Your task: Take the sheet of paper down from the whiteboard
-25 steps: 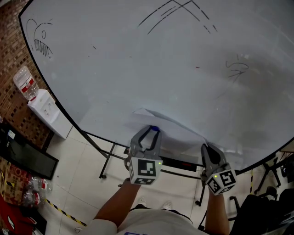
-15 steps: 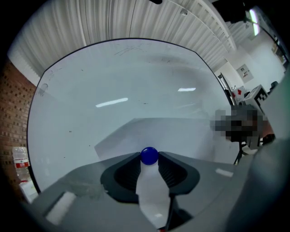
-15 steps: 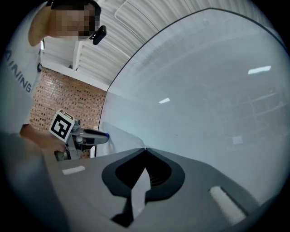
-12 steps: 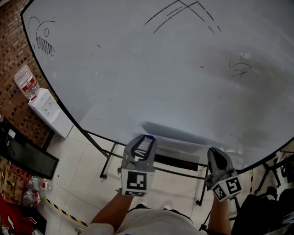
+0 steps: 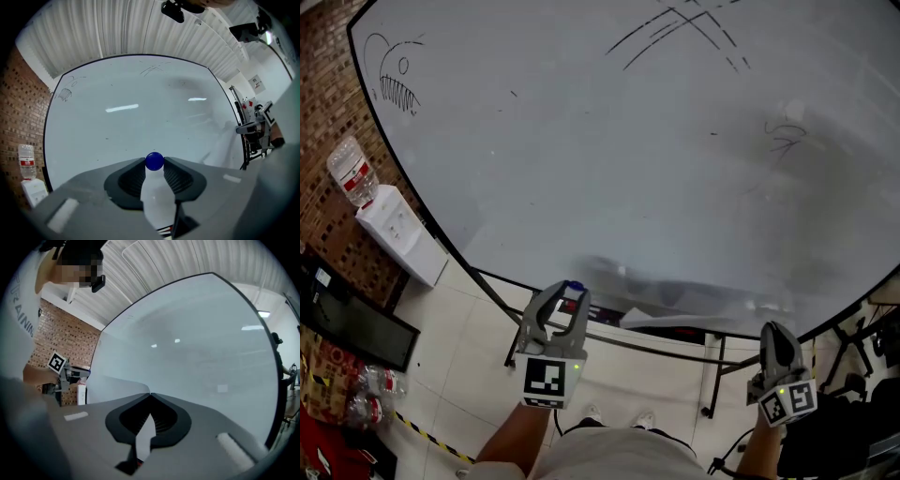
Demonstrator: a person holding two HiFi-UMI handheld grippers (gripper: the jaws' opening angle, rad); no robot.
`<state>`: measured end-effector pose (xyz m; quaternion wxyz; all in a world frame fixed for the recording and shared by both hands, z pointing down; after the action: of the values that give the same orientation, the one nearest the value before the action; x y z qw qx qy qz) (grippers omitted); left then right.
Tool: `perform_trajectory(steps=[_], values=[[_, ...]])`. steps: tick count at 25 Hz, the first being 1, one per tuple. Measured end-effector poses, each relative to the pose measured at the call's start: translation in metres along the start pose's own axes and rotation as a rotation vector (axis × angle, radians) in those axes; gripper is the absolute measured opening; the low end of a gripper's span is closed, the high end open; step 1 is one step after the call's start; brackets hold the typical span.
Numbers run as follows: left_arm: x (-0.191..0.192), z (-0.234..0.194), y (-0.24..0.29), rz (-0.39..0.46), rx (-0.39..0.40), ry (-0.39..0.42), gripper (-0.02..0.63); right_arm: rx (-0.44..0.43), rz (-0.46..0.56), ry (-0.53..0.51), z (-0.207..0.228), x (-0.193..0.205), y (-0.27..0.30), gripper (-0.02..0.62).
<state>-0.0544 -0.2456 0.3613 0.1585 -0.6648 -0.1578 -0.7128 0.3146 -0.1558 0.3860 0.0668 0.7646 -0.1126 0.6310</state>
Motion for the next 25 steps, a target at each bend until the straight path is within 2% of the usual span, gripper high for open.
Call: perform_trajectory(steps=[4,8,11,25], values=[[0.015,-0.006,-0.001,-0.02,0.03,-0.059,0.133,0.112,-0.017,0.024,0.028,0.008,-0.029,0.006],[0.039,0.0,-0.001,-0.064,0.069,-0.137,0.133,0.169,-0.034,0.04,0.039,0.017,-0.048,0.006],[0.052,0.003,0.002,-0.084,0.074,-0.16,0.133,0.175,-0.051,0.046,0.036,0.025,-0.054,0.006],[0.059,0.02,0.017,-0.096,0.101,-0.14,0.133,0.134,-0.086,0.026,0.017,0.03,-0.028,0.006]])
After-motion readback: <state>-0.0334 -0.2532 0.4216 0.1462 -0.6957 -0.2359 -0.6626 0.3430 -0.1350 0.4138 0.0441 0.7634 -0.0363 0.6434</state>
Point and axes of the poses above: the fingertips, and each gripper's own axes: y forward along the fingers, z to its right, x out of its underside, the point moved 3 cm from there along -y, backward along the fingers, and after that the axes turned 10 degrees about -y, right-handed, at the moved point
